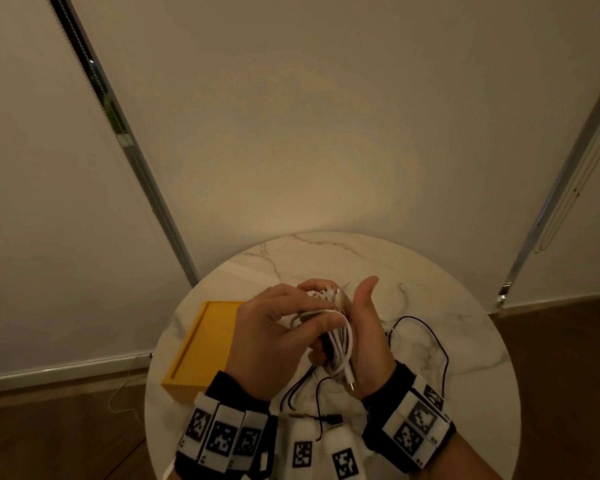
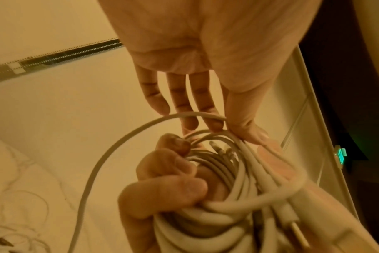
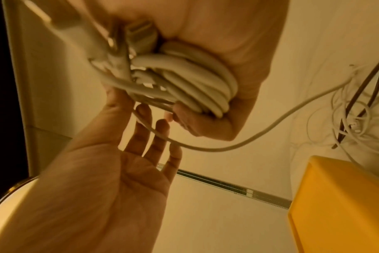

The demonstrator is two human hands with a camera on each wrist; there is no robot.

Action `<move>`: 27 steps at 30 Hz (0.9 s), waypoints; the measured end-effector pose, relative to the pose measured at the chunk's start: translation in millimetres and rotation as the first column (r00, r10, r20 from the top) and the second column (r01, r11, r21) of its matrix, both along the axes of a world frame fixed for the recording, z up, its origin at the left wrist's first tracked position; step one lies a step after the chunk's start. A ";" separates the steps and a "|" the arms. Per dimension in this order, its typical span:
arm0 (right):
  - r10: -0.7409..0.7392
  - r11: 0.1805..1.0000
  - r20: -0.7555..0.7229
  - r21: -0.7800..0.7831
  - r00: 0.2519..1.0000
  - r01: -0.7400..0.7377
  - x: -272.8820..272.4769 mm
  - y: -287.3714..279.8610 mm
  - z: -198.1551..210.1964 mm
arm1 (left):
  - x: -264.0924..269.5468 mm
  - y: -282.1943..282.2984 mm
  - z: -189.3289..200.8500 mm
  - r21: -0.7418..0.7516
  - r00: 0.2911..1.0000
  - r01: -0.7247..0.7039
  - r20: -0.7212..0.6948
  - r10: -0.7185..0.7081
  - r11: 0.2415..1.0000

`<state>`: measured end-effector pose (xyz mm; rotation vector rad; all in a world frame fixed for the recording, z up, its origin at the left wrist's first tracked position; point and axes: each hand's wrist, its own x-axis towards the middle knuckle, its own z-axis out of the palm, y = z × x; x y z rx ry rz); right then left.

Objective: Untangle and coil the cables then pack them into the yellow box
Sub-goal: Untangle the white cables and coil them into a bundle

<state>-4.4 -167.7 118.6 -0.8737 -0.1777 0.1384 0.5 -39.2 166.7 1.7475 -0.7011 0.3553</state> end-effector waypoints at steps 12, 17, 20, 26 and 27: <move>-0.064 0.995 0.146 -0.068 0.987 0.074 -4.2 -4.4 -3.3 | 0.5 6.5 -4.9 0.118 0.978 -0.207 0.064 0.201 0.971; -0.044 0.993 0.117 -0.106 0.992 0.056 -5.8 -8.9 -6.8 | -2.2 3.3 -4.4 0.101 0.976 -0.218 0.052 0.213 0.971; -0.086 0.986 0.103 -0.135 0.991 0.099 -5.7 -10.7 -6.5 | -1.1 4.4 -7.0 0.149 0.980 -0.199 0.064 0.191 0.969; -0.131 0.971 0.113 -0.186 0.985 0.151 -3.6 -12.3 -6.9 | 2.0 4.7 -10.4 0.222 0.971 -0.222 0.134 0.196 0.949; -0.139 0.967 0.114 -0.201 0.984 0.160 -4.0 -12.4 -6.6 | 2.4 4.5 -10.8 0.225 0.968 -0.238 0.139 0.211 0.945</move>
